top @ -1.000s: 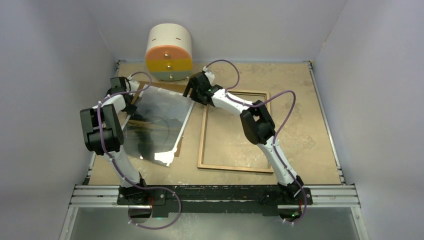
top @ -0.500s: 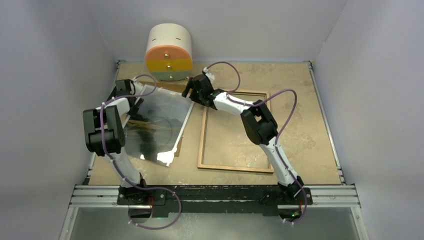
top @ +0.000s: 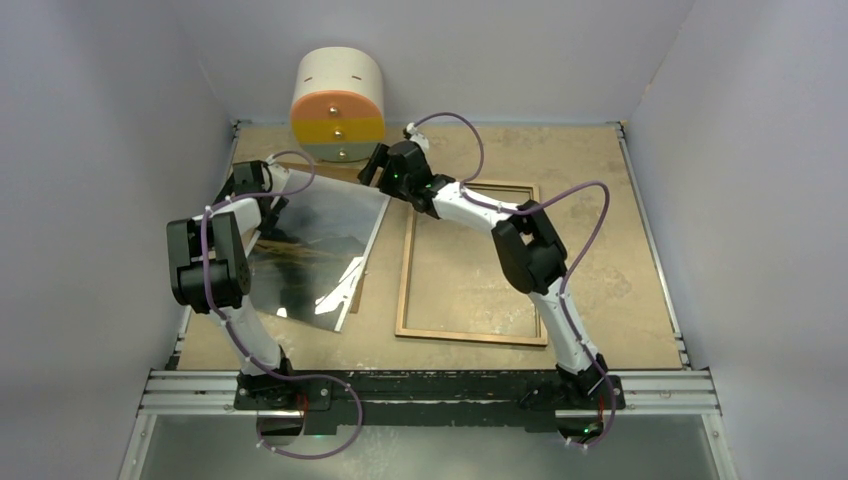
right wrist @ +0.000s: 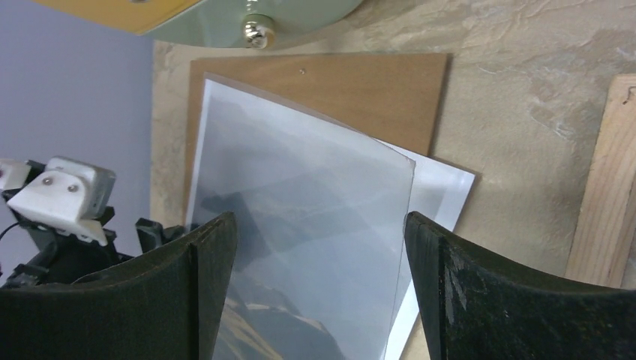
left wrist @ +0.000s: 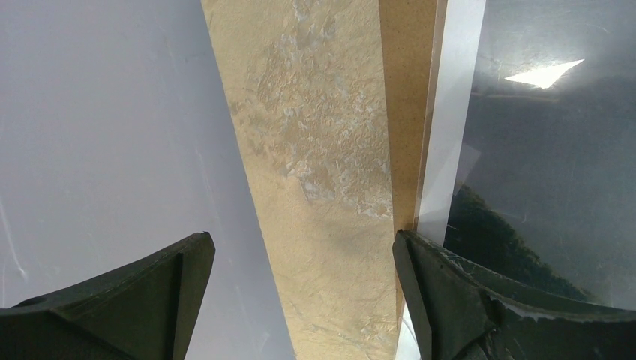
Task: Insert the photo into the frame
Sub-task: Pick up the photo frame item at the center of the board.
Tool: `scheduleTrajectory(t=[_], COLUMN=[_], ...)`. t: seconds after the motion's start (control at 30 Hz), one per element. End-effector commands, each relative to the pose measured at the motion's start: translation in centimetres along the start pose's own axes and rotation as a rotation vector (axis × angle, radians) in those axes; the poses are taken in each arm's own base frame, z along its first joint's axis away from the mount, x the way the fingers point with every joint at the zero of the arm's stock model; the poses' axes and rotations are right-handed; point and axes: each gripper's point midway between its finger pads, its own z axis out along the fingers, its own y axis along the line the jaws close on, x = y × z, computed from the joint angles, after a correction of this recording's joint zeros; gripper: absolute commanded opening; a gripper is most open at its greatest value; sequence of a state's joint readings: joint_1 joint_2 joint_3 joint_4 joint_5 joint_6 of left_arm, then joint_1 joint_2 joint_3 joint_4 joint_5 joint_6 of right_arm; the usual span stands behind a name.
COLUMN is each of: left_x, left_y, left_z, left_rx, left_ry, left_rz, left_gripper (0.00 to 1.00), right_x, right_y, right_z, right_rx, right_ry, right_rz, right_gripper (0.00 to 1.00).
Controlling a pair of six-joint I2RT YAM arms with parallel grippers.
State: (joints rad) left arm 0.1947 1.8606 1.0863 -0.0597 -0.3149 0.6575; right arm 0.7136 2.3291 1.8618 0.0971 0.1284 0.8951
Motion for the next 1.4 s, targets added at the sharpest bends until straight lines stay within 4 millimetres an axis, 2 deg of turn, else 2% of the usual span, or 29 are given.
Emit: scheduleTrajectory(t=[0.0,0.23,0.33,0.4,0.57,0.63,0.73,0.83,0.93,1.0,1.1,1.13,1.2,1.37], left_x=[5.4,5.4,5.4,5.4,5.1,5.0,4.3,3.5,2.4,1.7,0.6,0.3,-0.4,-2.6], left_y=[-7.8,-7.8,-7.9,-8.0,-7.7,-7.4,-5.4,-1.8,1.7,3.5,4.3,4.2,3.3,-1.6], left_z=[1.1,1.0,0.9,0.9,0.7,0.6,0.3,-0.5,-1.9,-3.0,-4.7,-5.2,-6.1,-8.5], left_rx=[0.252,0.253,0.261,0.265,0.265,0.267,0.244,0.202,0.138,0.100,0.107,0.119,0.147,0.193], left_ry=[0.135,0.134,0.135,0.135,0.130,0.130,0.122,0.105,0.076,0.060,0.025,0.016,0.002,-0.046], left_rz=[0.057,0.058,0.056,0.051,0.045,0.042,0.019,-0.011,-0.006,0.003,0.000,-0.003,0.008,0.105], left_gripper=[0.98,0.97,0.97,0.97,0.97,0.97,1.00,1.00,1.00,1.00,1.00,1.00,1.00,1.00], right_x=[-1.7,-0.5,1.4,1.9,2.0,1.5,0.3,-1.7,-3.8,-4.7,-5.4,-4.9,-5.2,-5.1], right_y=[4.2,5.7,5.9,5.4,4.5,4.3,4.1,3.6,1.4,-1.1,-5.4,-6.9,-9.8,-16.2], right_z=[-2.2,-2.6,-2.6,-2.4,-2.2,-2.2,-2.6,-4.3,-7.0,-9.1,-12.8,-14.1,-16.3,-20.4], right_rx=[-0.117,-0.211,-0.254,-0.267,-0.289,-0.295,-0.300,-0.281,-0.216,-0.166,-0.083,-0.047,0.003,0.223], right_ry=[-0.031,0.023,0.112,0.137,0.144,0.139,0.135,0.127,0.123,0.141,0.180,0.205,0.218,0.249], right_rz=[-0.014,0.046,0.096,0.132,0.189,0.193,0.186,0.144,0.096,0.072,0.033,0.026,0.035,-0.021], right_gripper=[0.83,0.82,0.80,0.75,0.51,0.35,0.01,0.00,0.00,0.00,0.00,0.00,0.00,0.00])
